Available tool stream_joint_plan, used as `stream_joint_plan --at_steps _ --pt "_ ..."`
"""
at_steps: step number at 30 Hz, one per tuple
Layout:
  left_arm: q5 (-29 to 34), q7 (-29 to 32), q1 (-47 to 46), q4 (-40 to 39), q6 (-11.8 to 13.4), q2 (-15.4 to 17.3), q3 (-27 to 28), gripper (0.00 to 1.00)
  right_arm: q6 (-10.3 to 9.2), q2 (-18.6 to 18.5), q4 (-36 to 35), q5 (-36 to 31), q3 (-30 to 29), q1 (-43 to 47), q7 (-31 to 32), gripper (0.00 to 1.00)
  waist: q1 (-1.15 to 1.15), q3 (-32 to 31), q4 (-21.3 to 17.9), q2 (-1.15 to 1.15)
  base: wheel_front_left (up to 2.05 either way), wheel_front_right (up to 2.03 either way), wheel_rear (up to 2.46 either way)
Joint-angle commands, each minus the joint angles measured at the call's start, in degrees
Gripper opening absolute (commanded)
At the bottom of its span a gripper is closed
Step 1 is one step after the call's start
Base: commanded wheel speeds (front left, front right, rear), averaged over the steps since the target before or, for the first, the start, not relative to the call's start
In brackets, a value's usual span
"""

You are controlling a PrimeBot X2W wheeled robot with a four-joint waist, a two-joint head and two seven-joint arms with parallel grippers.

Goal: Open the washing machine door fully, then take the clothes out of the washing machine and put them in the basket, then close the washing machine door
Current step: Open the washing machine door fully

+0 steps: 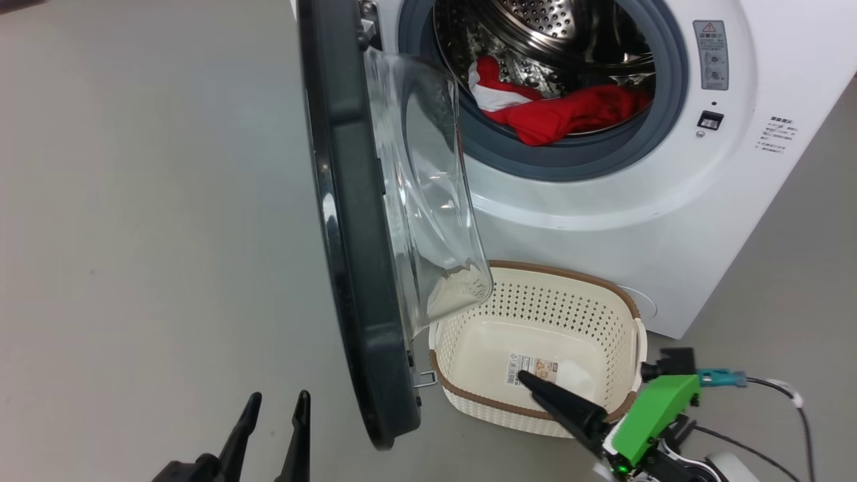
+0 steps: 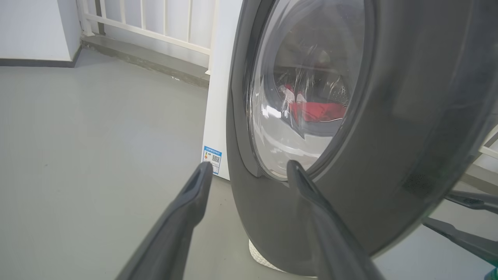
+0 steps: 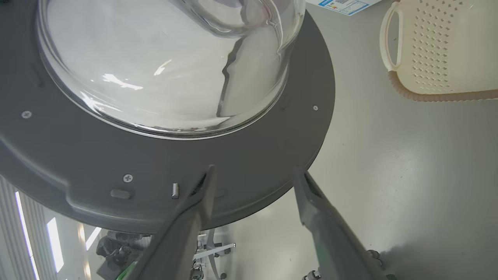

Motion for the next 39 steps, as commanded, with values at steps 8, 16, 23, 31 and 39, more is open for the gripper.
stream_joint_plan --at_steps 8,16,23,31,39 --pt "0.9 -0.5 -0.4 -1.1 -0.3 0.6 2.2 1.00 0.45 -3.8 1.1 -8.3 3.0 1.1 -10.5 1.00 0.00 -0.4 -1.0 0.00 0.00 0.00 0.00" --pt "0.9 -0.5 -0.5 -1.1 -0.3 0.6 2.4 1.00 0.45 -8.7 3.0 -15.9 10.5 1.3 -23.0 1.00 0.00 -0.2 -1.2 0.00 0.00 0.00 0.00" --pt "0.8 -0.5 -0.6 -1.1 -0.4 0.6 2.7 1.00 0.45 -12.2 6.3 -22.9 18.0 -1.1 -36.2 1.00 0.00 0.2 -1.5 0.00 0.00 0.00 0.00" --pt "0.8 -0.5 -0.9 -1.2 -0.4 0.6 2.9 1.00 0.45 -13.0 8.6 -32.0 16.7 -2.9 -39.4 1.00 0.00 0.6 -1.8 0.00 0.00 0.00 0.00" --pt "0.7 -0.5 -1.5 -1.2 -0.4 0.6 3.0 1.00 0.45 -10.2 2.9 -49.7 4.4 1.4 -39.5 1.00 0.00 1.1 -1.9 0.00 0.00 0.00 0.00"
